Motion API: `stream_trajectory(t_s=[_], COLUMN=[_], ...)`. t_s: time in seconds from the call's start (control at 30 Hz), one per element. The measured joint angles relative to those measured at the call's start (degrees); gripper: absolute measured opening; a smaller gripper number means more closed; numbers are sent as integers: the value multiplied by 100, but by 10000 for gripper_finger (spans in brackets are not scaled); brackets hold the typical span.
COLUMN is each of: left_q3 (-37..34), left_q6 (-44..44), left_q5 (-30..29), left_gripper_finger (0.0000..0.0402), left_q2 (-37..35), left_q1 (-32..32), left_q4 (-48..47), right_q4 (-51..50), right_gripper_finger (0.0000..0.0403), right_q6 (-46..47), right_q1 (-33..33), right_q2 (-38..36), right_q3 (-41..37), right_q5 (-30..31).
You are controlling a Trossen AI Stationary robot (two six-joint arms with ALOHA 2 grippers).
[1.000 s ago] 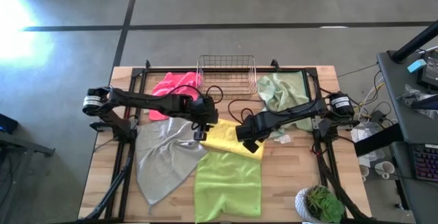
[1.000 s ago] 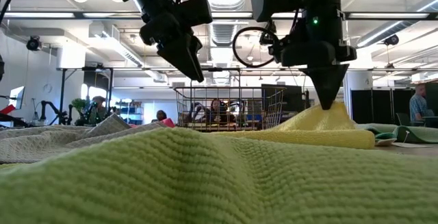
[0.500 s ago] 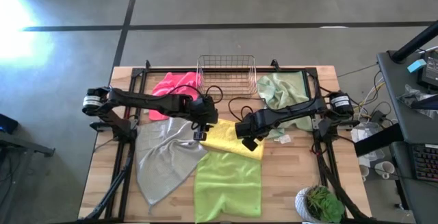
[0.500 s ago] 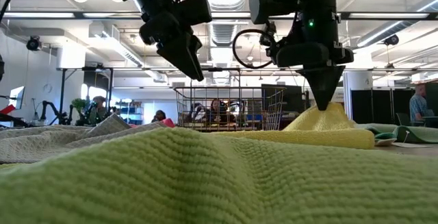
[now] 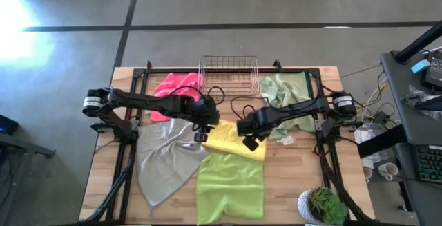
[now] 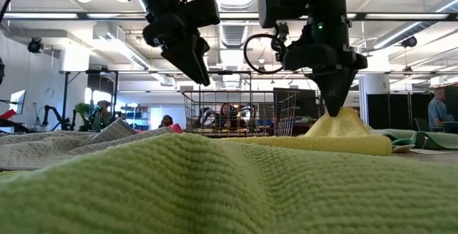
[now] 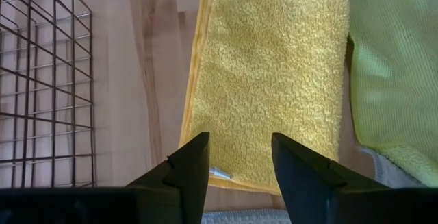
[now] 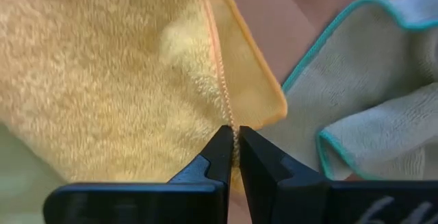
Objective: Fold microfiber towels
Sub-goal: Fold the yellow towel
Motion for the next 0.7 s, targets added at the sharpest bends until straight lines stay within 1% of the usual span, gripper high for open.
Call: stream_trajectory(t_s=[0.27,0.47,0.7], left_q3=[-35,-35,-37], left_q6=[-5,-7,-3], left_q5=[104,108,107], left_gripper_finger=[142,142,142], left_q2=[51,-13,-13], left_q1=[-44,-42,-44], left_q4=[102,84,-57], right_q4=[403,493,499], right_gripper_finger=[22,23,23], right_q6=[-142,-108,-160], right_q1=[-1,-44,-80], right_q2=[9,11,11], right_q3=[26,24,21], right_q5=[38,-384,-335])
